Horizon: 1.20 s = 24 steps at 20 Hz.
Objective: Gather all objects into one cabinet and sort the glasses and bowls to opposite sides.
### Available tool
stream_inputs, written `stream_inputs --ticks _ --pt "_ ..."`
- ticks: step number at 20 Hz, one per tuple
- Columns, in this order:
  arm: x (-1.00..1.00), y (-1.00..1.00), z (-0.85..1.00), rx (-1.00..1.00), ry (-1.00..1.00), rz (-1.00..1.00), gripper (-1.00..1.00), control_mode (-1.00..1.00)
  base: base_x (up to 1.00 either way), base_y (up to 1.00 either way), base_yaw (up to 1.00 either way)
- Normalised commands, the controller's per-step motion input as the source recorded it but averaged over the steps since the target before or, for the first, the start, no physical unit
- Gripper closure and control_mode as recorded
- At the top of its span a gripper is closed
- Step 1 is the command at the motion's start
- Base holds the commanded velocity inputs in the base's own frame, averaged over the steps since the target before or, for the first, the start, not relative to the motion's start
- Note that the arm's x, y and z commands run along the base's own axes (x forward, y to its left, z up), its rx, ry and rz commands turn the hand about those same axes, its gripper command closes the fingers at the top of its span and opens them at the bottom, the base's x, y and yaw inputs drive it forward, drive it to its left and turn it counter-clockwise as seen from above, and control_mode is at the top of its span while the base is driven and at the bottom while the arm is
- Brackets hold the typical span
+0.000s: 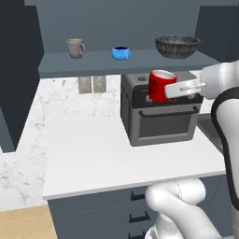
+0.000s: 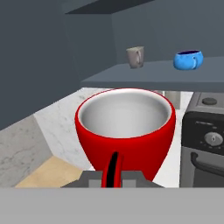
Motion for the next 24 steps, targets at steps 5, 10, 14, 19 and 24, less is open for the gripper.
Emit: stream_inputs --ticks 5,10,14,19,24 --pt "0.0 0.0 0.0 0.0 0.0 0.0 1.0 1.0 0.2 0.01 0.0" --pt "0.0 0.0 0.0 0.0 0.0 0.0 1.0 1.0 0.16 0.0 0.0" --pt "0.0 0.0 0.0 0.0 0.0 0.0 1.0 1.0 0.12 0.0 0.0" --pt "0.0 0.0 0.0 0.0 0.0 0.0 1.0 1.0 0.24 0.0 0.0" --pt "0.0 0.0 0.0 0.0 0.0 0.0 1.0 1.0 0.41 -0.03 0.0"
